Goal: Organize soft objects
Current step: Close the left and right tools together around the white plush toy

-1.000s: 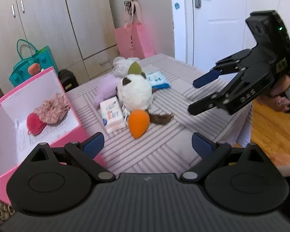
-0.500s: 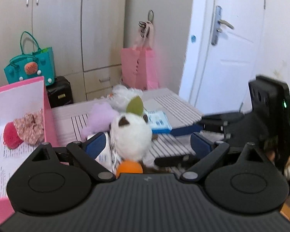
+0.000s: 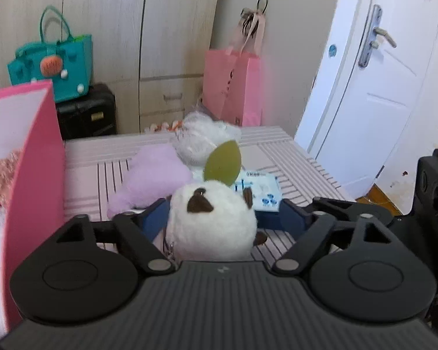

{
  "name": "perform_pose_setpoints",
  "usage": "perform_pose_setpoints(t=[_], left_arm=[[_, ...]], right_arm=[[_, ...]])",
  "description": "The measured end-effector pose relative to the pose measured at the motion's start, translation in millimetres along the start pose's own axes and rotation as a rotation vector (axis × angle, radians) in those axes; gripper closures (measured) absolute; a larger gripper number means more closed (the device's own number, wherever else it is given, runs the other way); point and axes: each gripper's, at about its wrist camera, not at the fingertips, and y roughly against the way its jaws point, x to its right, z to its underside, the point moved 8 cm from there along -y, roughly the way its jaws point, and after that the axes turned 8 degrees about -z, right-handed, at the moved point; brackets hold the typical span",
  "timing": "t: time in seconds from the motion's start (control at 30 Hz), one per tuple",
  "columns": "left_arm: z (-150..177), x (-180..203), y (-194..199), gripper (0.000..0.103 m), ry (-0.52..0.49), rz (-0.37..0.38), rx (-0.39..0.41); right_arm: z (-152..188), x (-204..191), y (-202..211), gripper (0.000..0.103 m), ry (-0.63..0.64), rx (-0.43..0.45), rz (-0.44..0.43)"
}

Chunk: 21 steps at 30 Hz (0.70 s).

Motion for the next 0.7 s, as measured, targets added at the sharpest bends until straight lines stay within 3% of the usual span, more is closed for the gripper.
perform_pose_setpoints(t=[0.13,0.23,0.33,0.37,0.7], left_arm=[[6,-5,-8,0.026,0.034,0.000,-0.042],[10,-7,-12,0.035,0.042,-0.013,-0.060],[17,-11,-20,0.035,0.097,0.003,-0.118],[19,-13,-22,0.035,0.114,0.005,-0.133],[15,-3,-11,0.038,0.089,0.025,-0.074]], right_arm=[[-2,1,-3,0.020,-0.019,-0.005,-0.014],[2,2,-8,0.021,-0.033,-0.036,-0.011],[3,3,-10,0.034,-0.048,-0.055,-0.012],[3,3,-10,0.035,-0.055,-0.056,-0.020],[1,-4,2,0.037,0.021,-0.006,0.037]])
